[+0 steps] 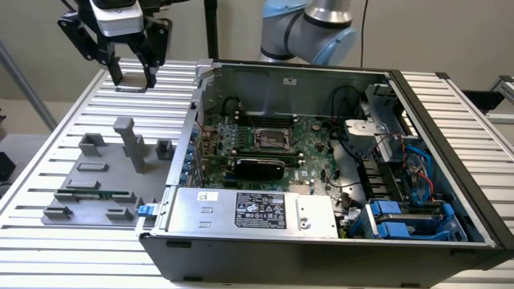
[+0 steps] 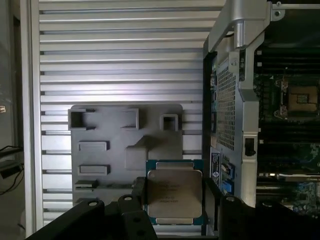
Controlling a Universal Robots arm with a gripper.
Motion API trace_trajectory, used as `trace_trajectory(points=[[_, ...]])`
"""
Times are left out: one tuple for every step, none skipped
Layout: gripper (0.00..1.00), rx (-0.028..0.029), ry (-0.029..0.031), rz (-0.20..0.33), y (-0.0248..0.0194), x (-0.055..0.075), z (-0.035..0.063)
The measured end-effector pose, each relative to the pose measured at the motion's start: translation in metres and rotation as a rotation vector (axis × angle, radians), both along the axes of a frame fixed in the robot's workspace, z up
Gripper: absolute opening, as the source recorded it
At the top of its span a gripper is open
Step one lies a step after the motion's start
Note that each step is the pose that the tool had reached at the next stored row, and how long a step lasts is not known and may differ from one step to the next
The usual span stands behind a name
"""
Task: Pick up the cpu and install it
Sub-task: 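Pick up the cpu and move it towards the insertion slot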
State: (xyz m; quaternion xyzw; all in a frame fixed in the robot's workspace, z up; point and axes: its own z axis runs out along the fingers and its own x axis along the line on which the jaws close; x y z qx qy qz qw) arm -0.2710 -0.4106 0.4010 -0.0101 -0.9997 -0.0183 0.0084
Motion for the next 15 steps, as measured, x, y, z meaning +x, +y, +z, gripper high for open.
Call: trace_trajectory(points=[[0.55,0.0,0.0,0.0,0.0006,0.003,0.0004],[0.55,0.0001,0.0,0.0,0.0012,0.007,0.0009],[0.55,0.0,0.0001,0.0,0.0018,0.01,0.0014],[0.55,0.0001,0.0,0.0,0.0024,0.013,0.0019],[0.55,0.0001,0.0001,0.0,0.0031,0.017,0.0023],[0.55,0.0002,-0.0001,0.0,0.0037,0.02,0.0027],[0.55,0.0002,0.0,0.0,0.0044,0.023,0.0031],[0.55,0.0001,0.0,0.0,0.005,0.027,0.0035],[0.55,0.0003,-0.0001,0.0,0.0056,0.03,0.0037],[0.55,0.0002,0.0001,0.0,0.0063,0.034,0.0041],[0.55,0.0003,0.0,0.0,0.007,0.038,0.0042],[0.55,0.0004,0.0,0.0,0.0076,0.041,0.0044],[0.55,0.0004,0.0,0.0,0.0083,0.045,0.0045],[0.55,0.0005,0.0,0.0,0.0089,0.049,0.0046],[0.55,0.0006,0.0,0.0,0.0095,0.053,0.0046]])
